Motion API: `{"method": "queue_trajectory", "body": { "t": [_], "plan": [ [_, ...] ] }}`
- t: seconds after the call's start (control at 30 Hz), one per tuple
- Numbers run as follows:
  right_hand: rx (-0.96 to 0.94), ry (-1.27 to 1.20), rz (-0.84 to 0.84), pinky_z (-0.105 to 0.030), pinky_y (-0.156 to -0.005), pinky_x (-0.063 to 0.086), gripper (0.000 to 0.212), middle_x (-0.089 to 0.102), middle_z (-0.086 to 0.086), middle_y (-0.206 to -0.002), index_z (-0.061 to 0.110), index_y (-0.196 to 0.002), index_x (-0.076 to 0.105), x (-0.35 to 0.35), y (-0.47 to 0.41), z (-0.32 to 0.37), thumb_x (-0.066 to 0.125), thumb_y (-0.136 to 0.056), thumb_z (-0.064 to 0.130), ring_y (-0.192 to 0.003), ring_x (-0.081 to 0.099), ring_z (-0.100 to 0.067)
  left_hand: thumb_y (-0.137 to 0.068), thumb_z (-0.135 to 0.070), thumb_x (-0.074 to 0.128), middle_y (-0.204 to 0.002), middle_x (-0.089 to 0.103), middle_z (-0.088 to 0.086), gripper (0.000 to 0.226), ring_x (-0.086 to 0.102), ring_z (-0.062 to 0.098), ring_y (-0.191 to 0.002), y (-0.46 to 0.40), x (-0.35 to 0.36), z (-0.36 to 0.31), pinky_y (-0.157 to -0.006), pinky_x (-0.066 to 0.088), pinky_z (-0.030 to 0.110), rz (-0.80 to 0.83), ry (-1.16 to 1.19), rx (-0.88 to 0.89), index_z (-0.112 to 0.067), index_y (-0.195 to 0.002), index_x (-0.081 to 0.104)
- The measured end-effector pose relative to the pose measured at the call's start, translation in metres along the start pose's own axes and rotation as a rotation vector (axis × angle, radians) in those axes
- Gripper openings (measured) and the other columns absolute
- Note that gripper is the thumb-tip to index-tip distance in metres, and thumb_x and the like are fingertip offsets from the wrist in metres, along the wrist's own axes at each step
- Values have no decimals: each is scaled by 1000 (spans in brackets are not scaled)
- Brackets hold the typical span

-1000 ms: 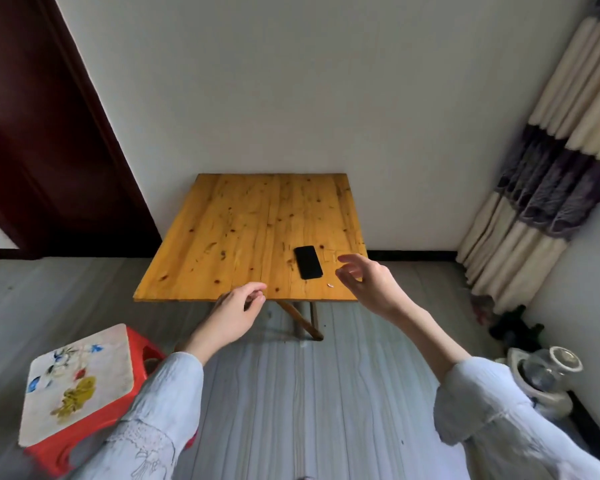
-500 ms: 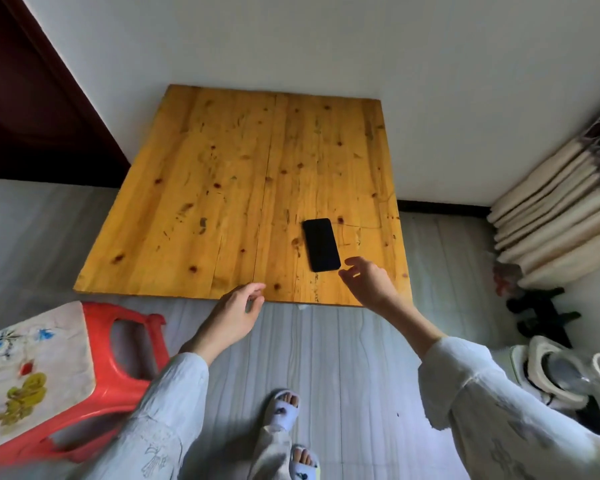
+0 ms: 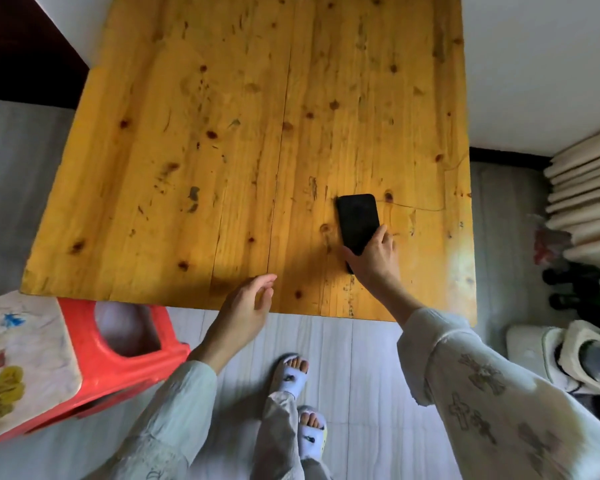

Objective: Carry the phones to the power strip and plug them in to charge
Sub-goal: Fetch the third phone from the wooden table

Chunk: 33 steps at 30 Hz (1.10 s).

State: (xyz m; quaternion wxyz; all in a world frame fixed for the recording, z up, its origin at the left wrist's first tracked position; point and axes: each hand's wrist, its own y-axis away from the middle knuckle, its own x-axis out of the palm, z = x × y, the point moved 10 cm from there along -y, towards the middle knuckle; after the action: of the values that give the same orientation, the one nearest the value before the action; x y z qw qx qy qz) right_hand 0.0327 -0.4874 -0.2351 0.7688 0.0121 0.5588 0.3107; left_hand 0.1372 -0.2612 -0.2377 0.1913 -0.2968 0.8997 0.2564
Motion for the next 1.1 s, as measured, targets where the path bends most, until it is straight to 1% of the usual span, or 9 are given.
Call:
{"method": "queue_trajectory", "body": {
  "t": [0.17, 0.27, 0.4, 0.5, 0.67, 0.73, 0.83, 0.93, 1.1],
  "plan": [
    [32, 111, -16, -43, -101, 33, 93, 31, -23, -137, -2, -142, 8, 23, -4, 2, 67, -79, 34, -124, 30, -37, -93, -15, 44, -120, 62, 4, 31, 55, 10, -107, -5, 1, 16, -92, 44, 27, 0, 3, -40, -14, -123, 55],
    [181, 30, 38, -44, -98, 36, 96, 31, -20, -131, 0, -137, 16, 30, -4, -12, 77, -69, 28, -121, 33, -37, -94, -17, 43, -121, 62, 3, 31, 53, 8, -107, -5, 7, 20, -91, 43, 26, 35, 12, -80, -16, -124, 53],
    [213, -199, 133, -43, -84, 49, 61, 54, -21, -115, 0, -117, 38, 36, 3, -24, 75, -71, 15, -106, 52, -36, -94, -16, 43, -120, 61, 1, 31, 51, 7, -107, -7, 14, 10, -89, 38, 21, 70, 41, -82, -16, -123, 54],
    [144, -279, 154, -33, -64, 44, 32, 64, -21, -104, 3, -108, 52, 25, 14, -22, 64, -81, 16, -92, 59, -35, -94, -14, 43, -118, 61, 3, 28, 52, 10, -107, -8, 20, 1, -89, 36, 20, 94, 119, -116, -14, -120, 55],
    [135, -528, 286, -33, -61, 43, 15, 67, -20, -99, 13, -95, 53, 6, 67, -24, 62, -83, 17, -85, 64, -36, -93, -19, 48, -118, 59, 5, 33, 55, 16, -109, -6, 34, -27, -94, 45, 31, 142, 326, -175, -15, -125, 49],
    [142, -656, 332, -28, -58, 43, 11, 69, -13, -89, 20, -86, 52, -3, 90, -25, 62, -83, 15, -75, 64, -28, -90, -24, 53, -114, 60, 1, 38, 57, 13, -104, -1, 41, -38, -87, 48, 29, 178, 414, -200, -19, -127, 46],
    [162, -800, 313, -13, -45, 39, 16, 62, 3, -70, 23, -79, 52, -34, 125, -40, 62, -84, 12, -53, 57, -4, -87, -24, 59, -106, 64, 0, 30, 61, 15, -98, 5, 62, -77, -76, 51, 26, 260, 485, -167, -18, -115, 53],
    [224, -878, 227, -17, -51, 41, 16, 64, -4, -81, 24, -79, 53, -78, 167, -75, 60, -84, 10, -62, 57, -12, -87, -13, 57, -95, 68, 0, 11, 66, 10, -83, 28, 95, -135, -67, 54, 23, 365, 514, -68, -22, -95, 59],
    [316, -954, -45, -28, -64, 40, 5, 63, -15, -87, 17, -82, 55, -153, 273, -169, 59, -84, 14, -74, 54, -19, -89, -6, 53, -88, 66, 2, 13, 66, 8, -75, 121, 179, -245, -59, 54, 18, 634, 459, 124, -18, -92, 58]
  ]
}}
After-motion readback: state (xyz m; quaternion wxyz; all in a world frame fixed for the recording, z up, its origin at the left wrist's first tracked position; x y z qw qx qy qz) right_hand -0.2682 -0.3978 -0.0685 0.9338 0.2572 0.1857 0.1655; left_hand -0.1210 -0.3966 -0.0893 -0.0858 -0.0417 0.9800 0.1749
